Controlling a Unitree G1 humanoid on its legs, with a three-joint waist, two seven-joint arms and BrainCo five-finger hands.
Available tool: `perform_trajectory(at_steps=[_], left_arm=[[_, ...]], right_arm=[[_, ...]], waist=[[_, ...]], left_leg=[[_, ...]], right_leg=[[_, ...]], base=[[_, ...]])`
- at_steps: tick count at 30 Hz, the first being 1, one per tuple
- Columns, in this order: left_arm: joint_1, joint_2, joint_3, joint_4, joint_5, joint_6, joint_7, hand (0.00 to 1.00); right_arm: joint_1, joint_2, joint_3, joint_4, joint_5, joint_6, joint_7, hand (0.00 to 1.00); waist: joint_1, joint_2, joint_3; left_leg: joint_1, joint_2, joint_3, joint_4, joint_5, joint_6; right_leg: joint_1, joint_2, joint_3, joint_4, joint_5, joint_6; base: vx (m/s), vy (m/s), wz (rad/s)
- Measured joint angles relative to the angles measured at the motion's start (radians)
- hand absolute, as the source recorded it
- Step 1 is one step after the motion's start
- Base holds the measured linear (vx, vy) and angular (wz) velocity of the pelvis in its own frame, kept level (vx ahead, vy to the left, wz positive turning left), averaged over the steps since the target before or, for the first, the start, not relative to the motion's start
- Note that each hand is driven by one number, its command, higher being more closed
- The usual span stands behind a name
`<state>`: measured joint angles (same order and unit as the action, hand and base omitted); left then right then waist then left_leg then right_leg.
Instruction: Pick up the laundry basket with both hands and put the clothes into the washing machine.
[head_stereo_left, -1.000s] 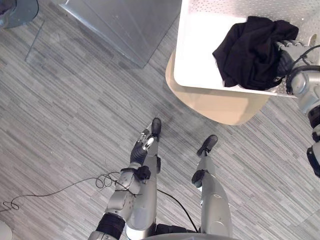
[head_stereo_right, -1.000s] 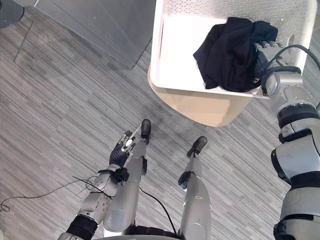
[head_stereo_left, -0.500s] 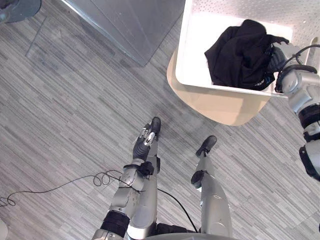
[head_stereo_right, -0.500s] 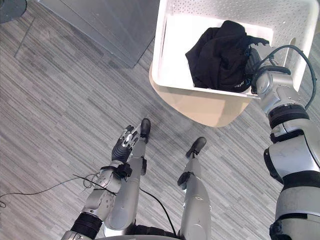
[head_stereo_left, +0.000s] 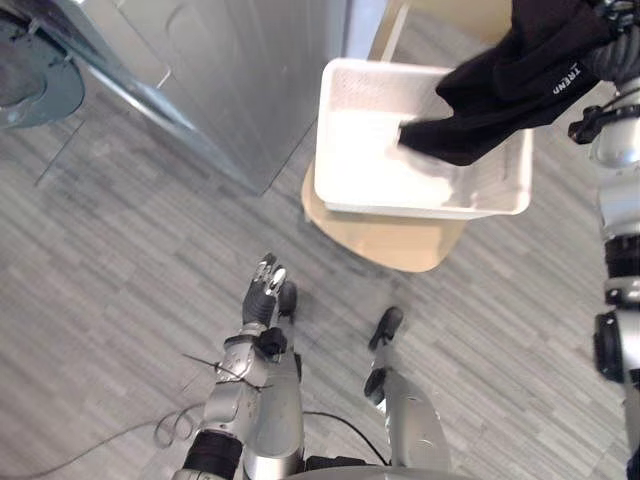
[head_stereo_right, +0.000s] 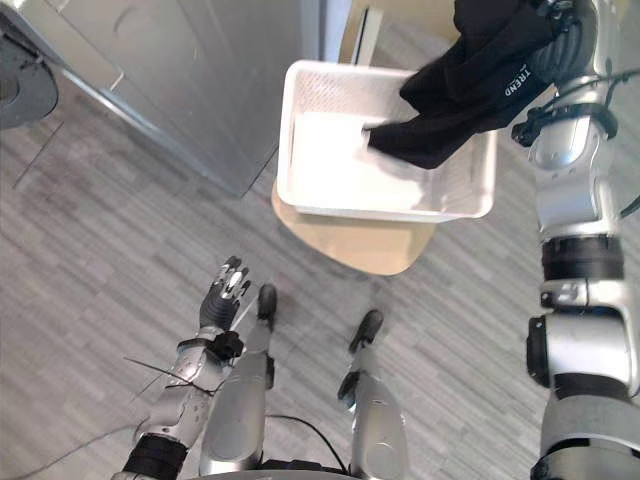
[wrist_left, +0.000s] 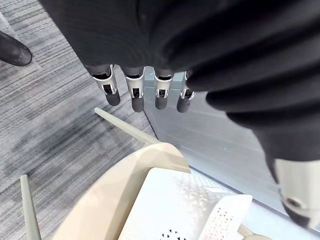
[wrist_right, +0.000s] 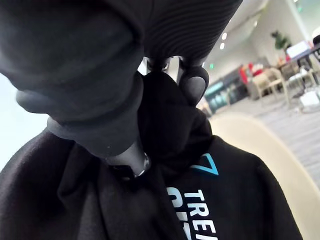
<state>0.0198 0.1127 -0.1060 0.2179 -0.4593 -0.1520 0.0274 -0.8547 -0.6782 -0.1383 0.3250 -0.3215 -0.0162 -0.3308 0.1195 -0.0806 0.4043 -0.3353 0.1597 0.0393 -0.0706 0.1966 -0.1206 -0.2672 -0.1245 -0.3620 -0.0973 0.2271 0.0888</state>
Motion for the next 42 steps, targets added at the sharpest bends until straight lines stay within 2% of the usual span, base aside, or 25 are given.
perform_trajectory(at_steps=[1, 3, 4, 6, 9, 13, 16, 18, 19, 20, 21, 23, 25, 27, 32, 34, 37, 40, 42], left_arm=[[0.024, -0.004, 0.015, -0.005, 0.000, 0.013, 0.000, 0.00], [0.055, -0.019, 0.031, -0.037, 0.000, 0.022, 0.000, 0.00], [0.093, -0.031, 0.040, -0.088, 0.012, 0.026, 0.002, 0.00], [0.134, -0.032, 0.061, -0.146, 0.041, 0.026, 0.002, 0.00], [0.146, -0.033, 0.076, -0.213, 0.083, 0.026, 0.010, 0.00], [0.136, -0.030, 0.075, -0.305, 0.251, 0.023, 0.047, 0.00], [0.084, -0.029, 0.059, -0.336, 0.365, 0.015, 0.081, 0.00], [0.025, -0.014, 0.027, -0.336, 0.419, 0.013, 0.104, 0.00], [-0.032, 0.014, -0.017, -0.328, 0.463, 0.010, 0.109, 0.00], [-0.078, 0.044, -0.059, -0.291, 0.460, 0.008, 0.099, 0.00], [-0.099, 0.053, -0.072, -0.267, 0.423, 0.008, 0.080, 0.00], [-0.194, 0.096, -0.153, -0.128, 0.262, 0.014, 0.016, 0.00], [-0.255, 0.118, -0.207, -0.045, 0.162, 0.022, -0.014, 0.00], [-0.359, 0.152, -0.283, 0.066, -0.002, 0.051, -0.050, 0.00], [-0.549, 0.208, -0.416, 0.198, -0.195, 0.090, -0.053, 0.00], [-0.627, 0.213, -0.443, 0.235, -0.279, 0.102, -0.067, 0.00], [-0.712, 0.218, -0.454, 0.280, -0.317, 0.102, -0.068, 0.00], [-0.767, 0.261, -0.454, 0.286, -0.327, 0.101, -0.073, 0.00], [-0.785, 0.282, -0.454, 0.286, -0.330, 0.099, -0.080, 0.00]], right_arm=[[0.088, 0.052, -0.074, -0.102, 0.010, -0.005, -0.025, 1.00], [0.172, 0.101, -0.130, -0.203, 0.020, -0.010, -0.041, 1.00], [0.253, 0.157, -0.161, -0.290, 0.036, -0.024, -0.041, 1.00], [0.339, 0.211, -0.170, -0.377, 0.046, -0.042, -0.040, 1.00], [0.420, 0.241, -0.171, -0.461, 0.065, -0.062, -0.034, 1.00], [0.428, 0.238, -0.176, -0.470, 0.148, -0.106, 0.018, 1.00], [0.426, 0.231, -0.172, -0.470, 0.204, -0.122, 0.051, 1.00], [0.423, 0.189, -0.148, -0.470, 0.241, -0.131, 0.056, 1.00], [0.382, 0.146, -0.105, -0.468, 0.278, -0.132, 0.078, 1.00], [0.327, 0.114, -0.056, -0.460, 0.316, -0.135, 0.098, 1.00], [0.300, 0.103, -0.035, -0.451, 0.338, -0.136, 0.108, 1.00], [0.207, 0.054, 0.052, -0.400, 0.409, -0.138, 0.142, 1.00], [0.159, 0.036, 0.105, -0.377, 0.448, -0.138, 0.161, 1.00], [0.114, 0.024, 0.181, -0.366, 0.504, -0.137, 0.183, 1.00], [0.032, 0.024, 0.323, -0.330, 0.566, -0.132, 0.206, 1.00], [0.016, 0.031, 0.378, -0.324, 0.599, -0.132, 0.209, 1.00], [0.015, 0.055, 0.397, -0.328, 0.617, -0.132, 0.228, 1.00], [0.016, 0.073, 0.421, -0.347, 0.643, -0.132, 0.251, 1.00], [0.025, 0.079, 0.427, -0.379, 0.654, -0.133, 0.274, 1.00]], waist=[[-0.002, -0.014, -0.043], [-0.008, -0.017, -0.072], [-0.018, -0.016, -0.109], [-0.029, -0.017, -0.164], [-0.047, -0.013, -0.225], [-0.060, -0.010, -0.295], [-0.079, -0.006, -0.318], [-0.080, -0.004, -0.343], [-0.088, 0.000, -0.351], [-0.106, 0.006, -0.365], [-0.108, 0.007, -0.366], [-0.122, 0.012, -0.386], [-0.135, 0.011, -0.392], [-0.160, 0.009, -0.393], [-0.170, 0.012, -0.399], [-0.189, 0.014, -0.400], [-0.194, 0.015, -0.401], [-0.216, 0.016, -0.401], [-0.219, 0.016, -0.401]], left_leg=[[0.019, -0.001, 0.013, 0.000, -0.009, -0.001], [0.053, -0.003, 0.022, -0.003, -0.017, 0.000], [0.093, -0.004, 0.032, -0.017, -0.023, 0.000], [0.129, -0.004, 0.048, -0.022, -0.044, -0.002], [0.178, -0.004, 0.069, -0.024, -0.062, -0.003], [0.237, -0.004, 0.111, -0.028, -0.072, -0.006], [0.272, -0.004, 0.129, -0.031, -0.079, -0.007], [0.288, -0.004, 0.151, -0.031, -0.084, -0.008], [0.304, -0.005, 0.168, -0.031, -0.086, -0.009], [0.309, -0.005, 0.180, -0.031, -0.086, -0.009], [0.317, -0.005, 0.187, -0.031, -0.086, -0.009], [0.337, -0.002, 0.211, -0.032, -0.094, -0.013], [0.342, 0.001, 0.213, -0.032, -0.097, -0.018], [0.347, 0.009, 0.225, -0.032, -0.099, -0.020], [0.349, 0.013, 0.275, -0.032, -0.100, -0.022], [0.351, 0.016, 0.285, -0.032, -0.100, -0.022], [0.350, 0.014, 0.301, -0.032, -0.099, -0.021], [0.351, 0.014, 0.311, -0.032, -0.101, -0.023], [0.352, 0.014, 0.312, -0.028, -0.102, -0.025]], right_leg=[[0.013, -0.002, 0.007, 0.000, -0.008, 0.007], [0.040, -0.007, 0.010, 0.008, -0.020, 0.007], [0.064, -0.012, 0.012, 0.020, -0.040, 0.014], [0.080, -0.015, 0.022, 0.040, -0.067, 0.019], [0.116, -0.017, 0.040, 0.042, -0.082, 0.028], [0.149, -0.016, 0.080, 0.040, -0.086, 0.028], [0.173, -0.015, 0.096, 0.038, -0.088, 0.031], [0.176, -0.015, 0.119, 0.036, -0.086, 0.031], [0.179, -0.013, 0.137, 0.035, -0.081, 0.031], [0.180, -0.013, 0.149, 0.028, -0.075, 0.031], [0.183, -0.012, 0.156, 0.024, -0.072, 0.030], [0.195, -0.005, 0.187, 0.000, -0.054, 0.029], [0.195, 0.000, 0.202, -0.001, -0.053, 0.029], [0.191, 0.003, 0.218, -0.001, -0.052, 0.028], [0.157, 0.013, 0.270, -0.001, -0.034, 0.015], [0.153, 0.018, 0.280, -0.001, -0.033, 0.016], [0.140, 0.019, 0.290, -0.001, -0.028, 0.012], [0.135, 0.021, 0.303, -0.001, -0.021, 0.004], [0.131, 0.022, 0.307, -0.001, -0.020, 0.003]], base=[[0.04, 0.012, -0.08], [0.06, 0.024, -0.06], [0.06, 0.023, -0.07], [0.06, 0.020, -0.15], [0.08, 0.027, -0.19], [0.04, 0.017, -0.26], [0.02, 0.016, -0.18], [0.01, 0.017, -0.32], [-0.01, 0.020, -0.38], [-0.01, 0.014, -0.38], [-0.03, 0.011, -0.36], [-0.03, -0.002, -0.37], [-0.03, -0.012, -0.19], [-0.05, -0.011, -0.17], [-0.03, -0.008, -0.32], [-0.01, -0.007, -0.14], [0.00, -0.006, -0.17], [0.01, -0.004, -0.13], [0.02, -0.007, -0.09]])
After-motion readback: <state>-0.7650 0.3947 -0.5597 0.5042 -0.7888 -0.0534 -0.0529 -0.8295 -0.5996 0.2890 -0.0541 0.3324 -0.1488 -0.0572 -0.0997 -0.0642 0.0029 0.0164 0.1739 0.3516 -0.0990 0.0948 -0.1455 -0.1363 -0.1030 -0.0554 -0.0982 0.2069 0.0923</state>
